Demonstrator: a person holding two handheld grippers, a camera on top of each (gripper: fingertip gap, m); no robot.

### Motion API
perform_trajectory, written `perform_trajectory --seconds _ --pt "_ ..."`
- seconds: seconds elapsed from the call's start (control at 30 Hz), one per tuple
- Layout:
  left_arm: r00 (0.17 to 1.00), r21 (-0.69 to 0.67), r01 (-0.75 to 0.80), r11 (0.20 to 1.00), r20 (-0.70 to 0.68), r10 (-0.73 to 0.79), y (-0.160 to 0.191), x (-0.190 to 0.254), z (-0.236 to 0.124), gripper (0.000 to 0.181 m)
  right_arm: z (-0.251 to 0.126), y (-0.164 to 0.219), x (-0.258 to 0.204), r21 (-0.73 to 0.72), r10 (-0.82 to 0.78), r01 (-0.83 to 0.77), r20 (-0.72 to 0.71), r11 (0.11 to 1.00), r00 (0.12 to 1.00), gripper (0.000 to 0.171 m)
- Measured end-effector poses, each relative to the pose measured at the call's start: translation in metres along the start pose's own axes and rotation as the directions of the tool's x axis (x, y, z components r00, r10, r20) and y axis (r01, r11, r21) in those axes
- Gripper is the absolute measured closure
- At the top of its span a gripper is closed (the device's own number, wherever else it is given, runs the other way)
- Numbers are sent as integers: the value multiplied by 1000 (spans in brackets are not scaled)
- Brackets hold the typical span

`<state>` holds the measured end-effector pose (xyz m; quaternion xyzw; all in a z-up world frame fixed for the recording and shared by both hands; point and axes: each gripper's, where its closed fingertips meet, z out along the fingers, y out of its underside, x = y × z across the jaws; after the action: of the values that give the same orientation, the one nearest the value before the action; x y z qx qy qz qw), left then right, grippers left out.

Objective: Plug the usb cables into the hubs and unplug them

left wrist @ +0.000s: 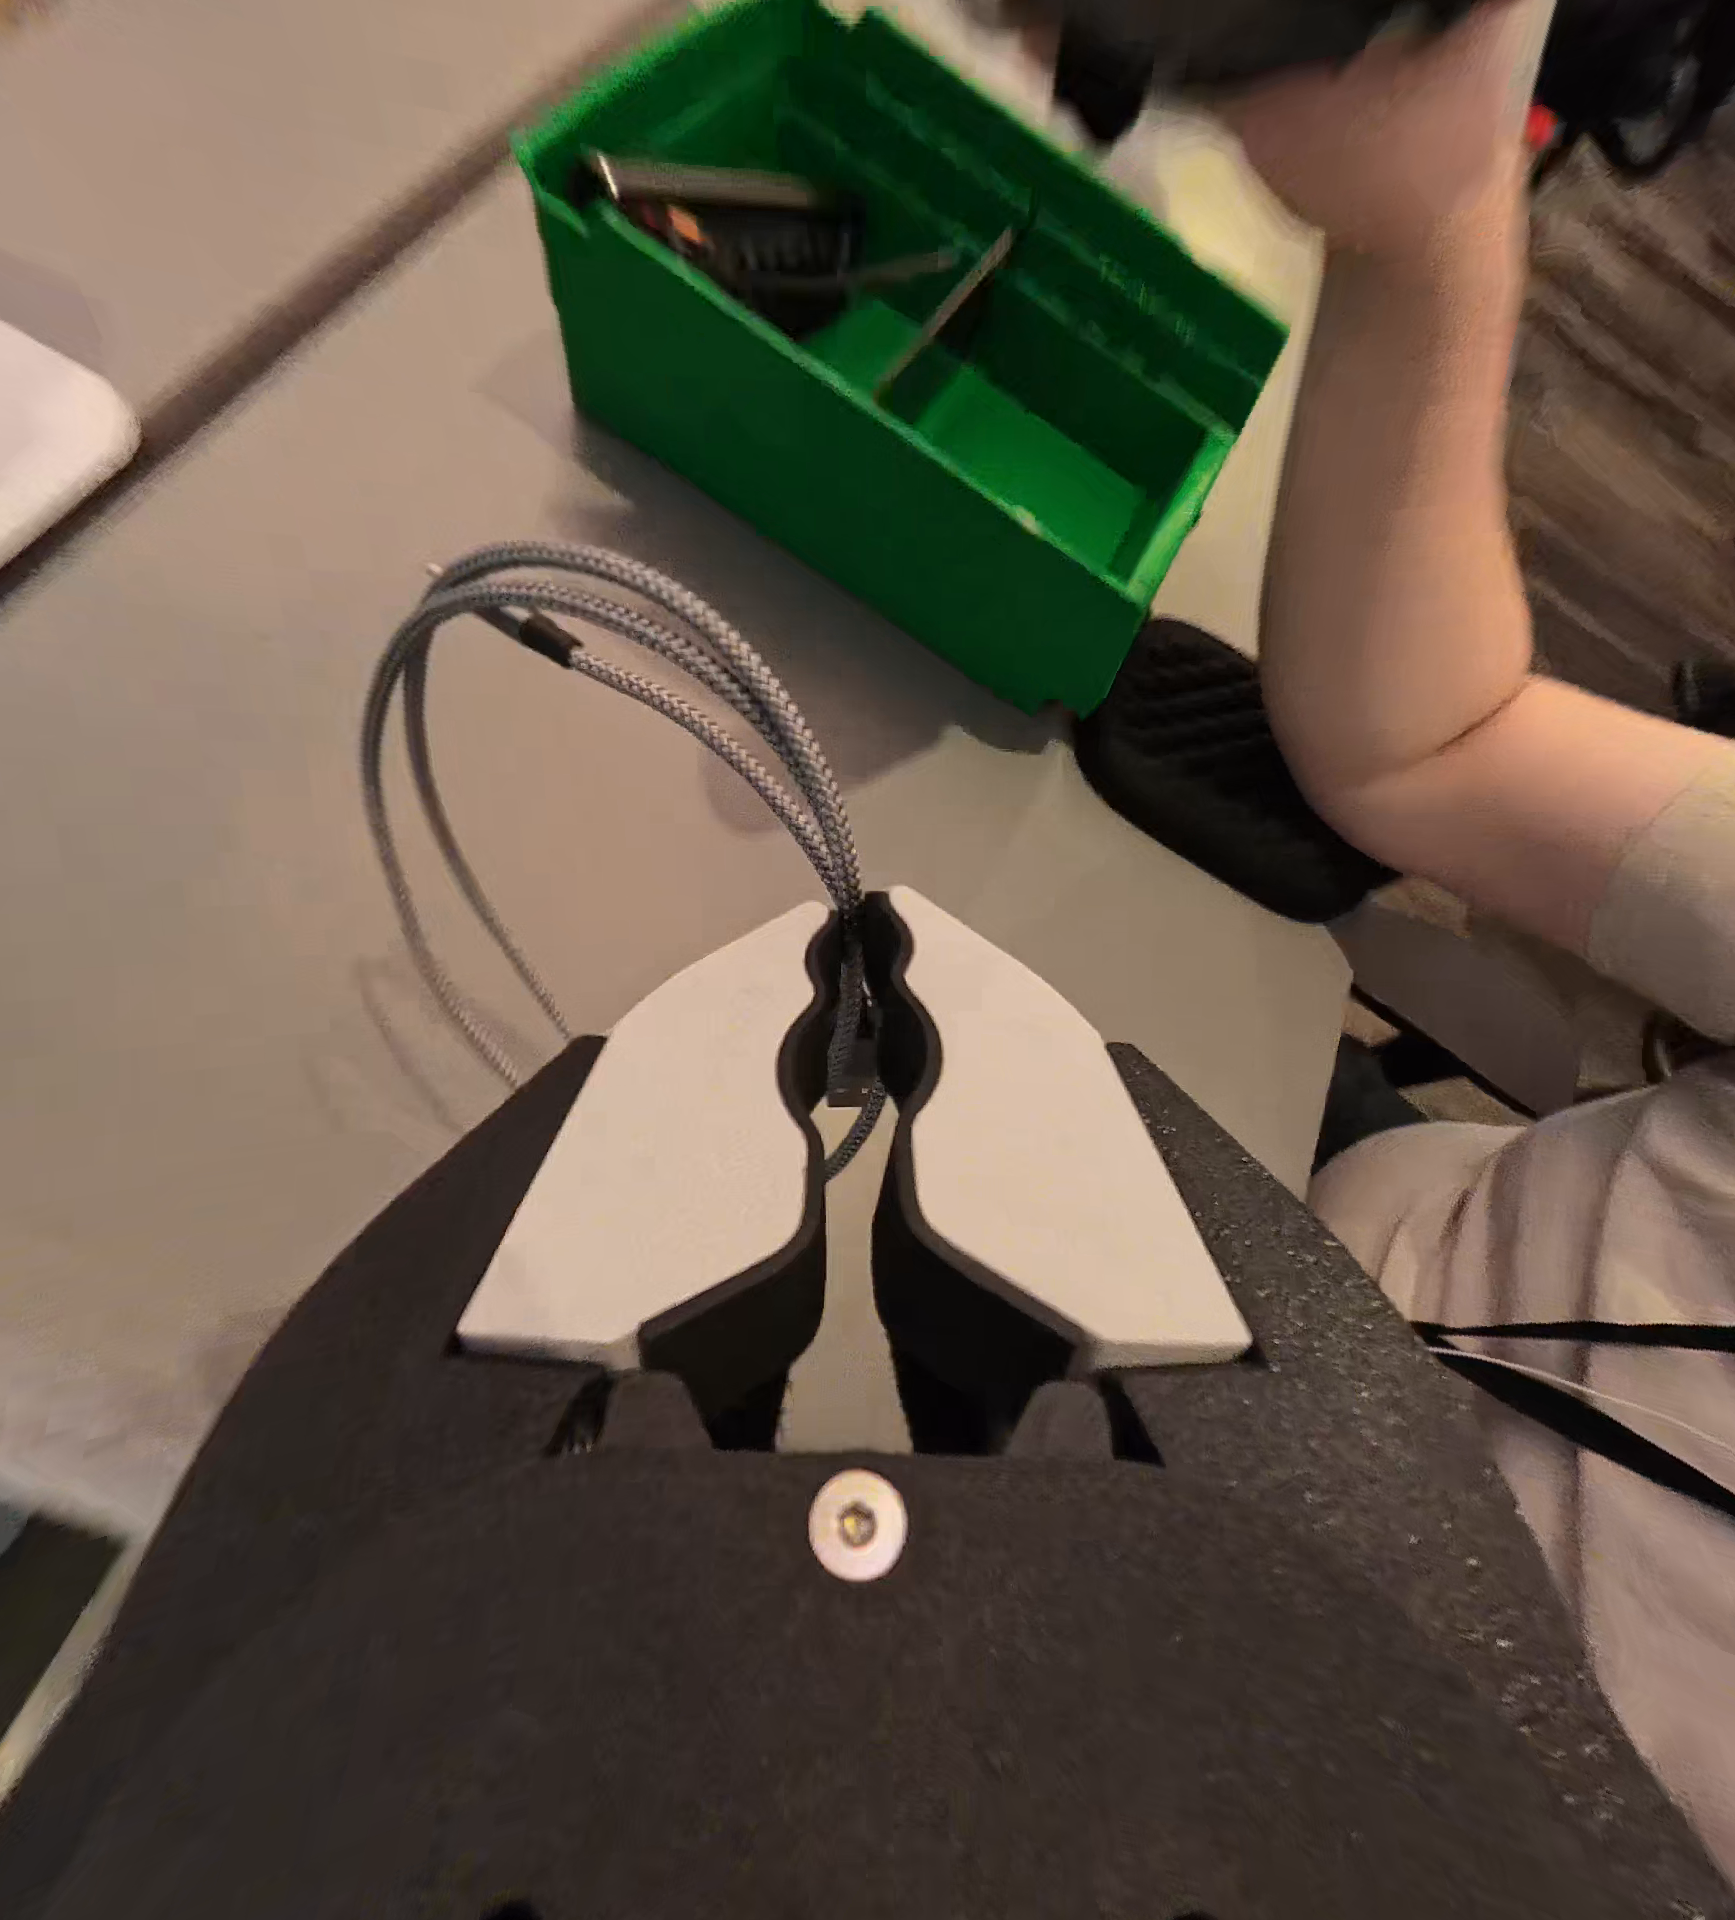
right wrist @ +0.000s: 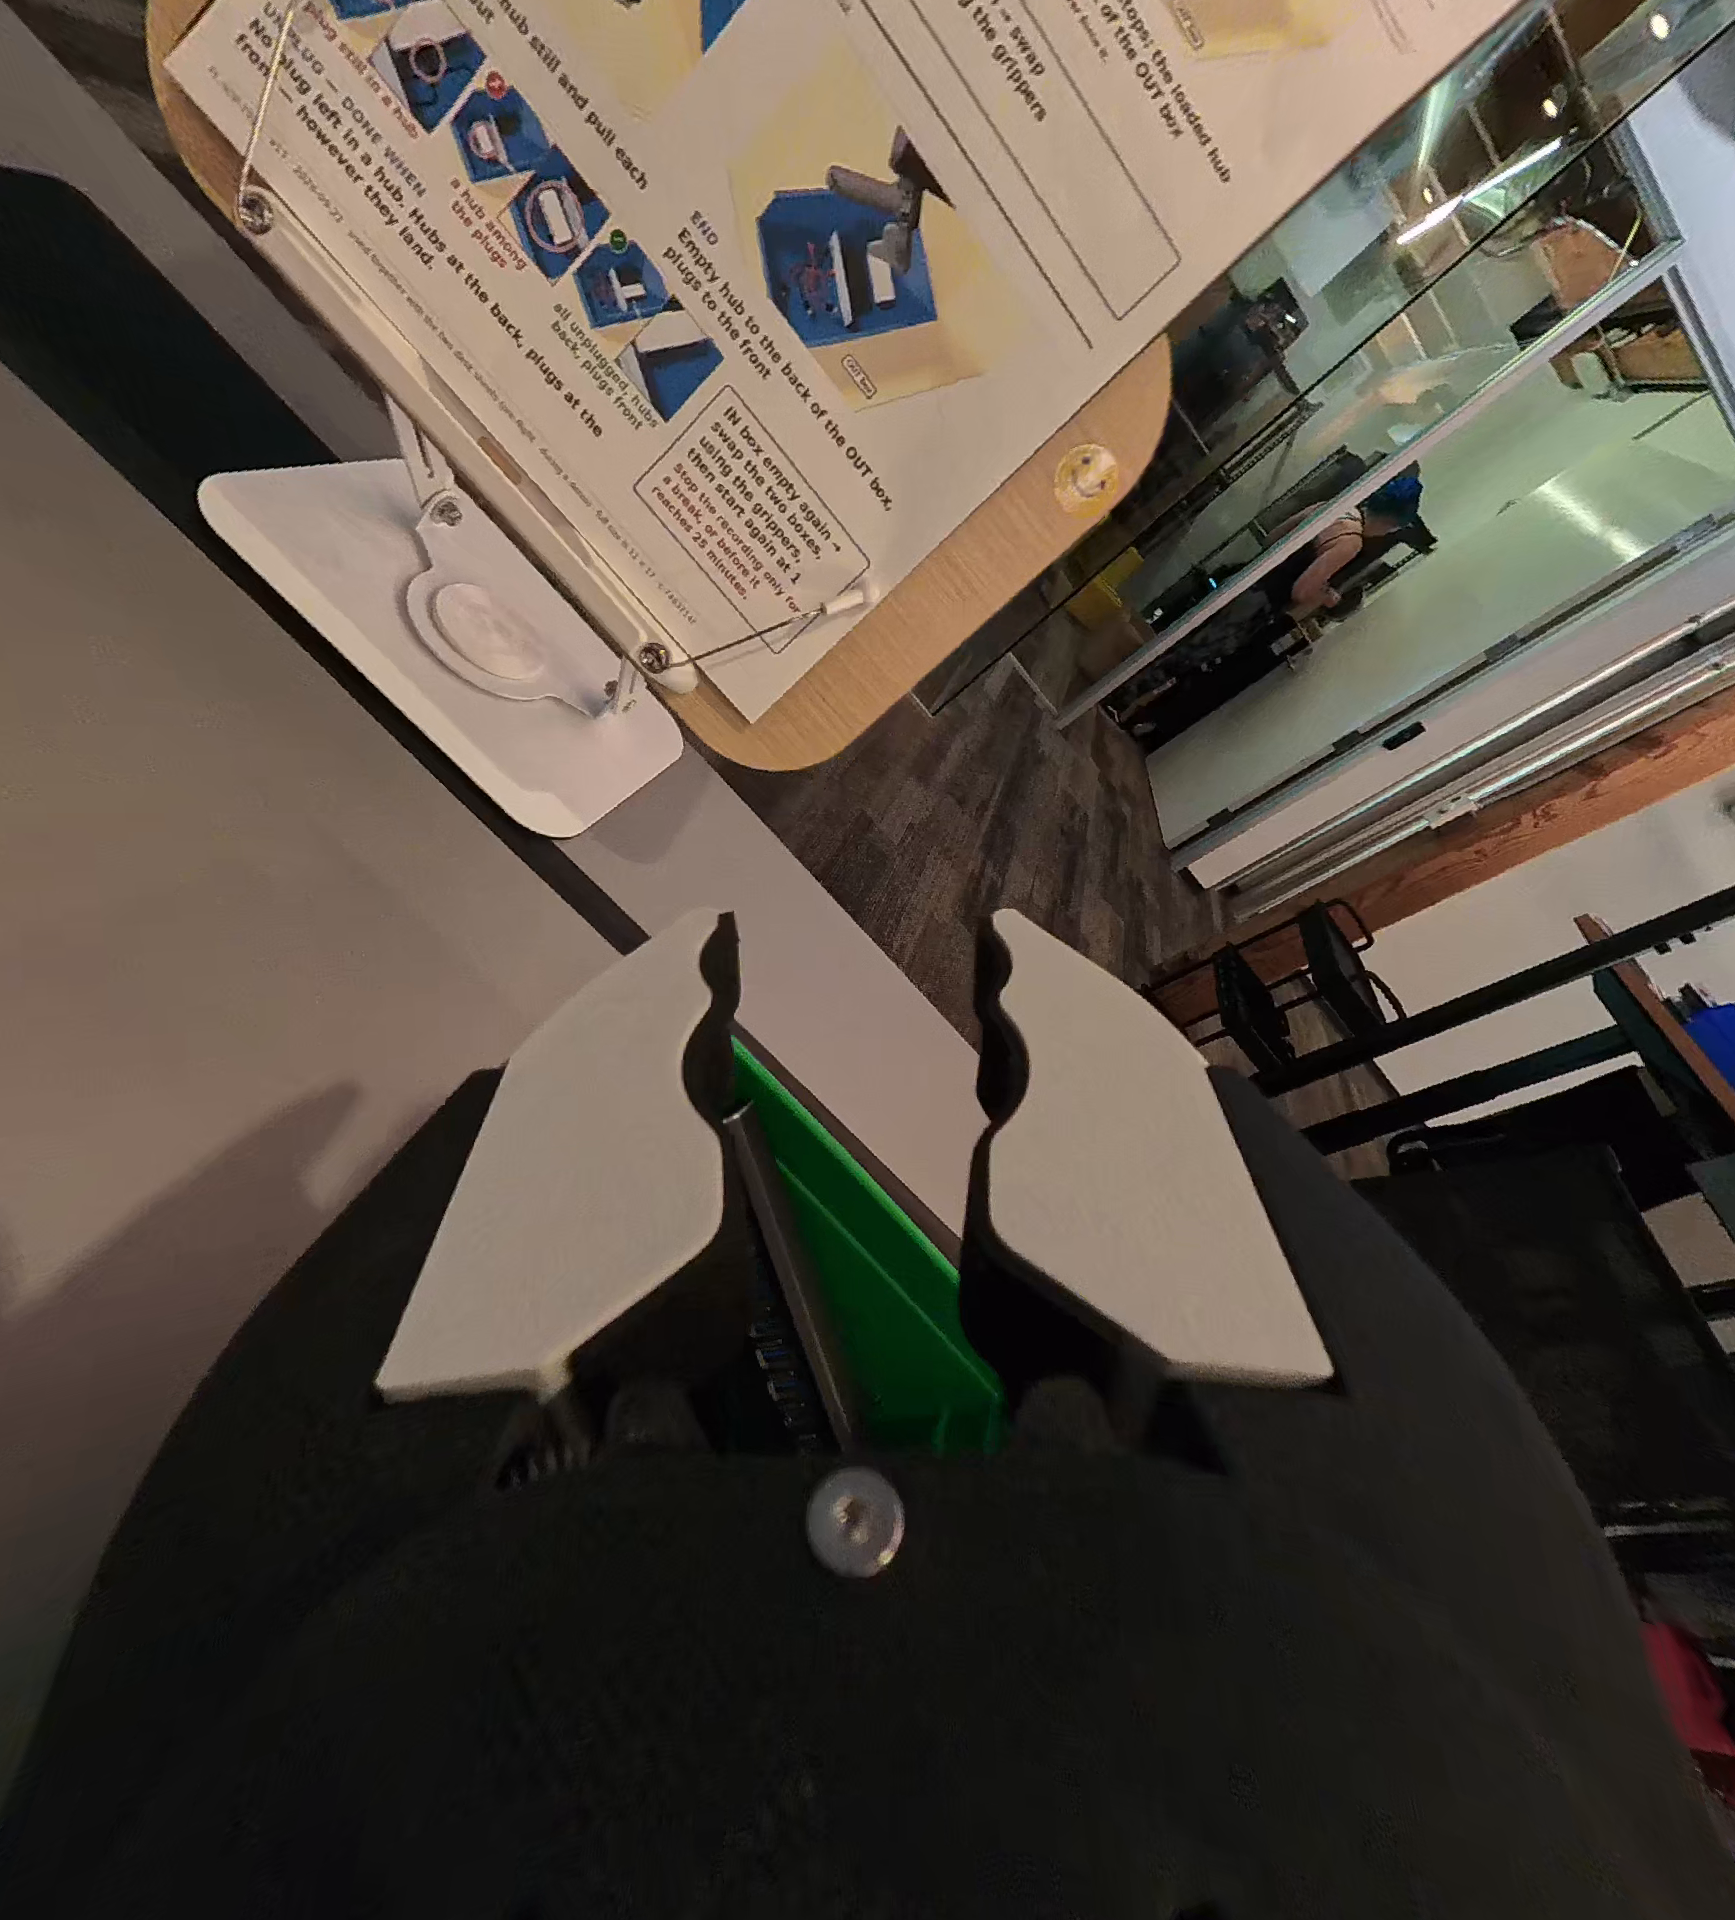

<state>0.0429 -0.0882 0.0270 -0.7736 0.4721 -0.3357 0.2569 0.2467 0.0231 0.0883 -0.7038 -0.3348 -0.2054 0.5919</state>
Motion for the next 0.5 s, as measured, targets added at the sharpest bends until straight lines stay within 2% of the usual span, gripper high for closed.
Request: perform_trajectory --seconds 0.1,0.2,0.4,0.5 --pt "1000 -165 6 986 -23 -10 19 -4 64 178 -5 0 9 13 19 -19 -16 1000 1000 127" --pt "998 -288 -24 957 -56 9 41 3 106 178 -6 1 11 16 21 -21 -16 1000 1000 127" --pt "983 -394 -73 916 -182 0 68 24 147 178 -1 2 7 10 9 -9 -4 1000 1000 127" --pt "968 -373 -106 922 -250 10 71 33 158 175 1 4 6 2 0 0 0 1000 1000 127"
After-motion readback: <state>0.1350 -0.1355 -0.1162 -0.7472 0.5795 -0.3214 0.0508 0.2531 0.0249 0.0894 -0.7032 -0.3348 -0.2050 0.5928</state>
